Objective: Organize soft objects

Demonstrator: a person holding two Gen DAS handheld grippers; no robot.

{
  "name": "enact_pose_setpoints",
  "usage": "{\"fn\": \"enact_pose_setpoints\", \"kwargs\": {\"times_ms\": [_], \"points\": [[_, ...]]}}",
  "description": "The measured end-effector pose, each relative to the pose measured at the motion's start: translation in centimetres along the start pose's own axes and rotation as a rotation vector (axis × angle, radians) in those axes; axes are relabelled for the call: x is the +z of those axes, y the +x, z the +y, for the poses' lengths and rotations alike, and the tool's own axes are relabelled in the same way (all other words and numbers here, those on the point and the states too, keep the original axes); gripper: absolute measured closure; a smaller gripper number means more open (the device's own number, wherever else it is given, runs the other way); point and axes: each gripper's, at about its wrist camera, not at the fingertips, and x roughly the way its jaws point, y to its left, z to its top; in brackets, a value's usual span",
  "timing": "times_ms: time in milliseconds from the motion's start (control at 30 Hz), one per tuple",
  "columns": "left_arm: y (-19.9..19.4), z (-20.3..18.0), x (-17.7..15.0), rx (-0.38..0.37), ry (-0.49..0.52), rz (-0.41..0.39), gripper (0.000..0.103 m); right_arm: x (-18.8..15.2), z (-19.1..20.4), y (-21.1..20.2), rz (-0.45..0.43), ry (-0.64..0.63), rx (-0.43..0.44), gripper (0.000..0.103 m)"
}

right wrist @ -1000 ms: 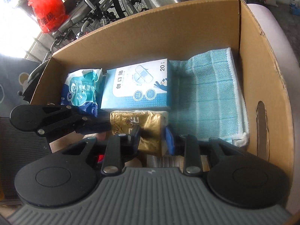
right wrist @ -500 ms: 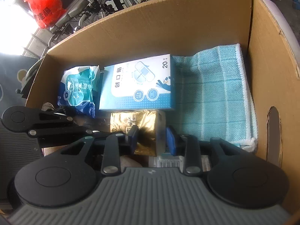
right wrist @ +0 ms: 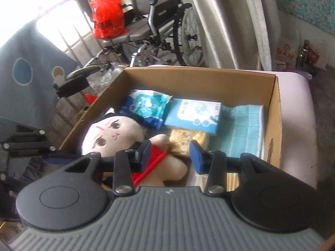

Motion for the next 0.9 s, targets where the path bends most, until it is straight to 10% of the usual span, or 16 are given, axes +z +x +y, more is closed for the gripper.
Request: {"fn": "enact_pose_setpoints", "kwargs": {"times_ms": [400,567,667,900], "points": [[7.1,-0.8,-12.6,-0.127,-0.333,0.066,0.074,-14.9,5.0,3.3,0.283,0.019,0.066,0.061],[8.4,-1.3,-12.9,-0.072,-0.29,0.042,0.086,-16.8,4.5,5.4,0.293,0.09,0.044,0.061],[8.3,-1.3,-12.8,-0.053,-0.285,0.028,0.091,-17.2,4.6,5.7,0.284,0.075,0.086,0.087],[3.5,-3.1,-11.4,-0.032,-0.217,-0.077,0.092,-17.9,4.8,3.0,0.126,0.135,0.09,0.094]]}}
